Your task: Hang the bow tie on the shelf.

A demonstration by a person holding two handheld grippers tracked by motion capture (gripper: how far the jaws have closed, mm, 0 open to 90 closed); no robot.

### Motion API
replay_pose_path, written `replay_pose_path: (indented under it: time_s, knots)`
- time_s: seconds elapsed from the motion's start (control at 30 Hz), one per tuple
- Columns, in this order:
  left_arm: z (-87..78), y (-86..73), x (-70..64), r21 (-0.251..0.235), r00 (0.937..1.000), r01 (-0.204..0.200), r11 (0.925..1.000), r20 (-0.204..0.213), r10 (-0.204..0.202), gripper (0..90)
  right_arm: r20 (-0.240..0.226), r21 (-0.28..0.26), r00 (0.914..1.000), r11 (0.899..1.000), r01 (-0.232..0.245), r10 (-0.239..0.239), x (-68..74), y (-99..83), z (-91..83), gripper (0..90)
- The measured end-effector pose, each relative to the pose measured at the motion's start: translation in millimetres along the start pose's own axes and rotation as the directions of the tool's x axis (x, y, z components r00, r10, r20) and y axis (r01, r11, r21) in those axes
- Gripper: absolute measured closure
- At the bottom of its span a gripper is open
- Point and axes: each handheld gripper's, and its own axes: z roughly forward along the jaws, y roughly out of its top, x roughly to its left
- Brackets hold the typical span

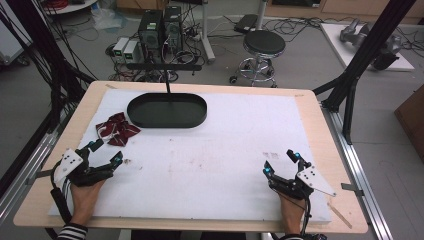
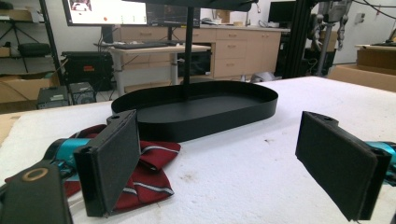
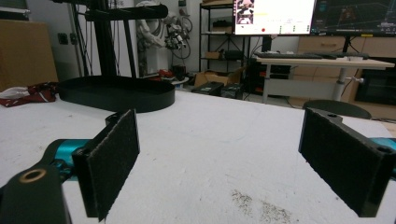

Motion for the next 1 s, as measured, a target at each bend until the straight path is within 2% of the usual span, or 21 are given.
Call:
replay_pose_path:
  time_s: [0.13, 0.3, 0.77, 1.0]
  knots:
    - [-0.3, -0.2, -0.1, -0.007, 1.0000, 0.004, 1.0000, -0.005, -0.004, 14.3, 0.000, -0.002, 1.0000, 1.000, -0.001, 0.001, -0.2, -0.1, 0.0, 11.5]
    - [-1.4, -0.6, -1.9, -0.018, 0.9999, -0.012, 0.9998, -0.011, 0.012, 14.3, -0.001, 0.000, 1.0000, 1.000, -0.001, 0.001, 0.5, 0.0, -0.1, 11.5]
    - [-1.0, 0.3, 1.0, -0.010, 0.9996, 0.017, 0.9998, -0.023, -0.017, 14.3, 0.000, -0.001, 1.0000, 1.000, 0.001, -0.001, 0.1, 0.0, 0.1, 11.5]
    - [-4.1, 12.1, 2.8, -0.028, 0.9994, 0.017, 0.9995, -0.029, -0.018, 14.4, -0.001, 0.001, 1.0000, 1.000, -0.001, 0.001, 0.4, 0.0, 0.1, 11.5]
